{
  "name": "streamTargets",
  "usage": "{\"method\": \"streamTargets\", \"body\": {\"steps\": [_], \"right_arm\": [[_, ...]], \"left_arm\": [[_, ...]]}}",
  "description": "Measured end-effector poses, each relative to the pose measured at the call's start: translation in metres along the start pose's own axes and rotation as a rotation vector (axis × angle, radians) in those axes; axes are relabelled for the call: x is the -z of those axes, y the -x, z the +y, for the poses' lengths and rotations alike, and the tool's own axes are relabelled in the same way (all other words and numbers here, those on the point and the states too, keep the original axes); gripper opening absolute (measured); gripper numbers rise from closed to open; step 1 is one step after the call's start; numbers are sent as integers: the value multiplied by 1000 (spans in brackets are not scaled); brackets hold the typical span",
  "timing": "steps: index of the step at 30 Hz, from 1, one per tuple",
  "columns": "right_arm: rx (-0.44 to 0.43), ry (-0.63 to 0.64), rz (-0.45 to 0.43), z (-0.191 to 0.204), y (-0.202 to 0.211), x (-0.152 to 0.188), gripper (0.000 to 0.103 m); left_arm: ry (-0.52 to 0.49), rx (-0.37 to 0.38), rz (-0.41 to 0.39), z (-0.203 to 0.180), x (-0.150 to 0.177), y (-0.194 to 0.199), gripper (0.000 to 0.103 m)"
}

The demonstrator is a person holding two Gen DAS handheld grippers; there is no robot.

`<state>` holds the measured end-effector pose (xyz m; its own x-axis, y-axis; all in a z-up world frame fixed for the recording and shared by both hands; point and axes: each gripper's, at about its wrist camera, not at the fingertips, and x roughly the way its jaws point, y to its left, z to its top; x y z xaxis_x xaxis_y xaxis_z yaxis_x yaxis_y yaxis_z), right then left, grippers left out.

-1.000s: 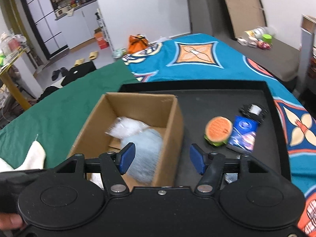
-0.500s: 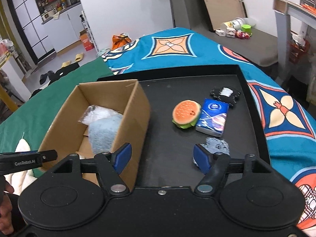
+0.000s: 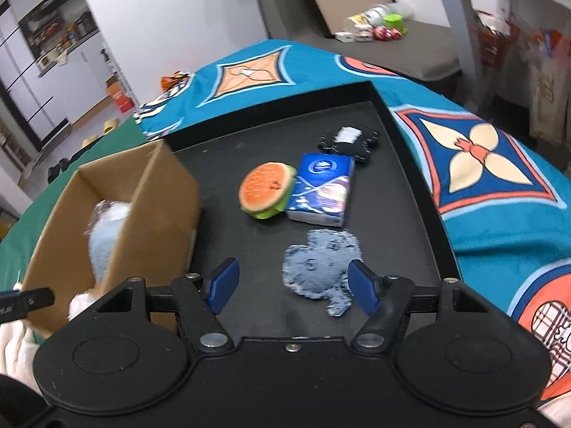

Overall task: Organize soft objects
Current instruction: 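Reach the right gripper to the denim-blue plush and grasp it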

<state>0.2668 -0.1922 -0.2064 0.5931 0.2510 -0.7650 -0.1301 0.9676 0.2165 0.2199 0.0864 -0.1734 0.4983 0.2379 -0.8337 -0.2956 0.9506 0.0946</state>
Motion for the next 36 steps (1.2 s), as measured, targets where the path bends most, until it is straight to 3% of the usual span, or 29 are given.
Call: {"method": "streamTargets", "body": {"steps": [15, 25, 27, 28, 36], "right_arm": [[13, -101, 39, -31, -40, 0, 66], [26, -24, 33, -24, -50, 4, 68], [43, 15, 30, -20, -50, 6, 50], [51, 36, 30, -17, -49, 7, 45], [45, 63, 60, -12, -42, 9, 38]], "left_arm": [[-38, -61, 54, -15, -6, -14, 65], [-67, -84, 67, -22, -7, -18, 65], [-65, -84, 65, -22, -7, -17, 65], [-65, -83, 64, -22, -7, -17, 65], [-58, -69, 37, -18, -5, -7, 65]]}}
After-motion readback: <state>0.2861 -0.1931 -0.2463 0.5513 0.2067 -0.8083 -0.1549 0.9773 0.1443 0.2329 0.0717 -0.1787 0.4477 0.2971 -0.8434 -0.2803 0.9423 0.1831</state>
